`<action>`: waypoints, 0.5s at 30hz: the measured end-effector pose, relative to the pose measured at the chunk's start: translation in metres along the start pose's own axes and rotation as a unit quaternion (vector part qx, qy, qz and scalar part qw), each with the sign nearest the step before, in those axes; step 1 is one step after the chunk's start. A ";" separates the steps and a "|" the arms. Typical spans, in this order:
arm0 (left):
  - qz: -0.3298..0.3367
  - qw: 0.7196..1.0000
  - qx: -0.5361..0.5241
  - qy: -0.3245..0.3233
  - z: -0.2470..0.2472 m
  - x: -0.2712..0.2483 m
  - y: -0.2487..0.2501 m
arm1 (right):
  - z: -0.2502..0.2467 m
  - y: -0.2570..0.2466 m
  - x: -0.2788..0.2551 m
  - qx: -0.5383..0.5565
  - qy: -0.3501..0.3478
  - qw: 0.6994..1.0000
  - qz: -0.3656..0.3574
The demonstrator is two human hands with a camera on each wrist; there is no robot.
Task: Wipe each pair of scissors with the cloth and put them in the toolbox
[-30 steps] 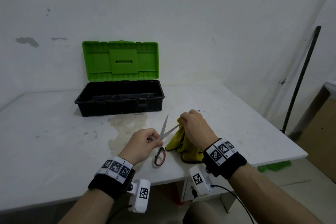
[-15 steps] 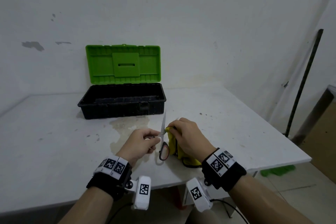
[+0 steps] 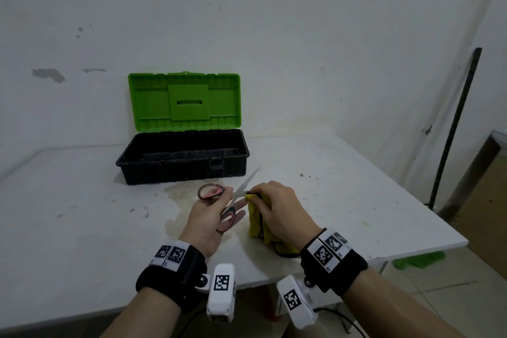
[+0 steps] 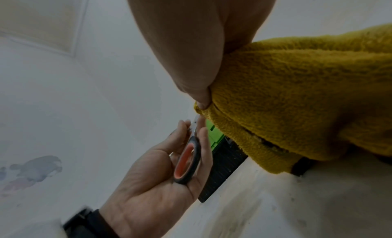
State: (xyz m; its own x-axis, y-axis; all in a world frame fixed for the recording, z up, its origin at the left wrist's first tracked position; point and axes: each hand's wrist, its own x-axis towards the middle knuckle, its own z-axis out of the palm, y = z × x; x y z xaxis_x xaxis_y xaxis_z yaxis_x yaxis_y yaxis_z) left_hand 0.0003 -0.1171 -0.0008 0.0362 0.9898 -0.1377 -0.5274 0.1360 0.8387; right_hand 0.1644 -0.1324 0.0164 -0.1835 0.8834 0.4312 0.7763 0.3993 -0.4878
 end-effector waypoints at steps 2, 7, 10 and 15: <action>0.011 0.999 0.023 0.031 0.000 0.001 0.000 | -0.001 -0.001 -0.001 0.001 -0.006 1.000 -0.002; 0.053 0.995 0.063 0.049 -0.002 0.004 -0.005 | -0.004 -0.007 -0.004 0.015 0.029 0.999 -0.030; 0.060 0.994 0.081 0.039 -0.001 0.002 -0.008 | -0.002 -0.012 0.000 0.006 0.046 0.998 -0.042; 0.060 0.995 0.078 0.033 0.003 0.000 -0.013 | 0.015 -0.013 -0.001 -0.028 0.063 0.996 -0.053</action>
State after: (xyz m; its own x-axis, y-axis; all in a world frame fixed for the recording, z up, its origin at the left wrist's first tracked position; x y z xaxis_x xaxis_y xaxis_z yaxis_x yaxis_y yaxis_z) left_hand 0.0097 -0.1192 -0.0097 -0.0778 0.9950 -0.0620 -0.3868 0.0272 0.9218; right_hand 0.1457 -0.1348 0.0105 -0.1916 0.7983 0.5710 0.7903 0.4704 -0.3925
